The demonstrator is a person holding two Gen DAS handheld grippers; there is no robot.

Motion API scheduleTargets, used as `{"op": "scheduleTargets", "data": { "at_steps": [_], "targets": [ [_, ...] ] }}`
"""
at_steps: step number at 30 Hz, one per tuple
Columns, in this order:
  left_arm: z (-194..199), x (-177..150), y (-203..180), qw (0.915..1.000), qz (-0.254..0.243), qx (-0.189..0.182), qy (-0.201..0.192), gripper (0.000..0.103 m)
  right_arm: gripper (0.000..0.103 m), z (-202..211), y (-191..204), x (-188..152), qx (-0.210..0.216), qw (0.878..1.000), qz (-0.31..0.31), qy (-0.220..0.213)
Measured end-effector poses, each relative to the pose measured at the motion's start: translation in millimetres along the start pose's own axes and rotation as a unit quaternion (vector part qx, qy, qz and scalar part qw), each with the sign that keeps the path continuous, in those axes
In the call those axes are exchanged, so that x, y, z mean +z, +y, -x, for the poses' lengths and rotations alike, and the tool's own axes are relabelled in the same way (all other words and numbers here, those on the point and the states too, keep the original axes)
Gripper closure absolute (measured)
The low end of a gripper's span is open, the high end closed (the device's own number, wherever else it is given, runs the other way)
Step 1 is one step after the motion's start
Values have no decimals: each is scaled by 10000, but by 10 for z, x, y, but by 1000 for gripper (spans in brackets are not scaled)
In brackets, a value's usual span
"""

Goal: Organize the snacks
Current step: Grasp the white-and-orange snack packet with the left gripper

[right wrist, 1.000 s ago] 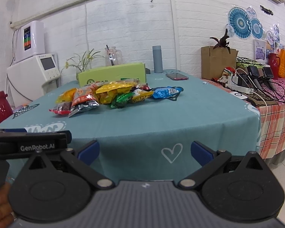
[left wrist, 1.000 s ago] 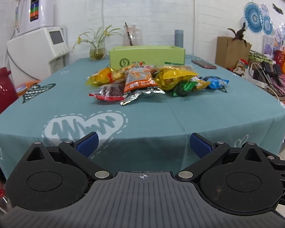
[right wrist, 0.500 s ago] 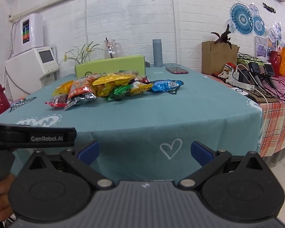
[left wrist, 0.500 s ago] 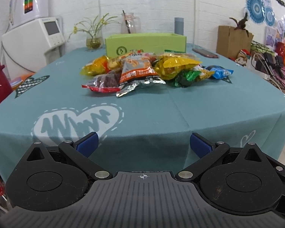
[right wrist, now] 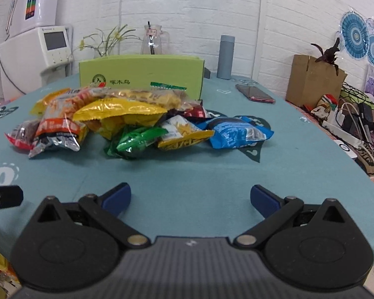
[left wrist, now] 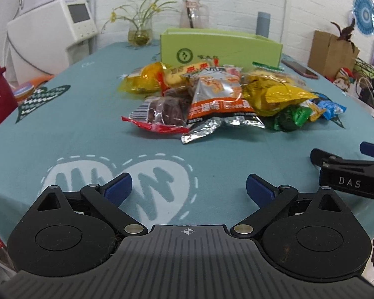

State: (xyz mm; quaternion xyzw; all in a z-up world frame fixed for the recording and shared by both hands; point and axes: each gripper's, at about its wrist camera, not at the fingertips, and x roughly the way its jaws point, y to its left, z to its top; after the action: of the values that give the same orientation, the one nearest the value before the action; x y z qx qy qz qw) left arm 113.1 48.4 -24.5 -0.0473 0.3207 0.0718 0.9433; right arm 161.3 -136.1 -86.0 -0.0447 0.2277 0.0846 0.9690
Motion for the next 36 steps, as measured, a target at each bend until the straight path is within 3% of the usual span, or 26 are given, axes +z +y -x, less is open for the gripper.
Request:
{"op": "scheduleTargets", "data": {
  "at_steps": [2, 6, 9, 13, 16, 18, 23, 27, 29, 31, 32, 33, 36],
  "targets": [
    [-78, 81, 52, 9999, 69, -46, 116, 18, 1, -41, -51, -11, 256, 9995, -206, -21],
    [-212, 320, 148, 9992, 173, -219, 301, 22, 1, -48, -99, -63, 365, 9990, -94, -252],
    [-258, 551, 198, 9983, 193, -464, 290, 22, 1, -27, -131, 103, 499, 9986, -95, 176],
    [-308, 883, 349, 9960, 114, -873, 176, 21, 1, 273, 92, 448, 1427, 9888, 206, -385],
    [-372, 1109, 513, 9906, 131, -1349, 197, 21, 1, 214, 451, 667, 2102, 9724, 829, -587],
    [-437, 1219, 617, 9860, 212, -1631, 285, 24, 1, 36, 654, 755, 2394, 9635, 1089, -504],
    [-603, 1336, 658, 9719, 346, -2279, 479, 29, 2, -443, 863, 856, 2516, 9598, 1242, -89],
    [-821, 1325, 502, 9676, 124, -2417, 717, 42, 4, -687, 932, 854, 2368, 9615, 1383, 203],
    [-912, 1283, 452, 9621, 39, -2571, 902, 59, 5, -738, 948, 824, 2444, 9595, 1366, 309],
    [-972, 1218, 473, 9555, 93, -2749, 1064, 67, 20, -715, 935, 818, 2501, 9584, 1330, 344],
    [-958, 1212, 503, 9562, 135, -2732, 1044, 71, 24, -689, 915, 841, 2535, 9577, 1326, 306],
    [-922, 1232, 545, 9566, 145, -2725, 1023, 72, 30, -656, 877, 888, 2618, 9567, 1242, 272],
    [-767, 1366, 633, 9598, 160, -2693, 779, 73, 32, -603, 795, 1088, 2926, 9507, 1020, 107]
  ]
}}
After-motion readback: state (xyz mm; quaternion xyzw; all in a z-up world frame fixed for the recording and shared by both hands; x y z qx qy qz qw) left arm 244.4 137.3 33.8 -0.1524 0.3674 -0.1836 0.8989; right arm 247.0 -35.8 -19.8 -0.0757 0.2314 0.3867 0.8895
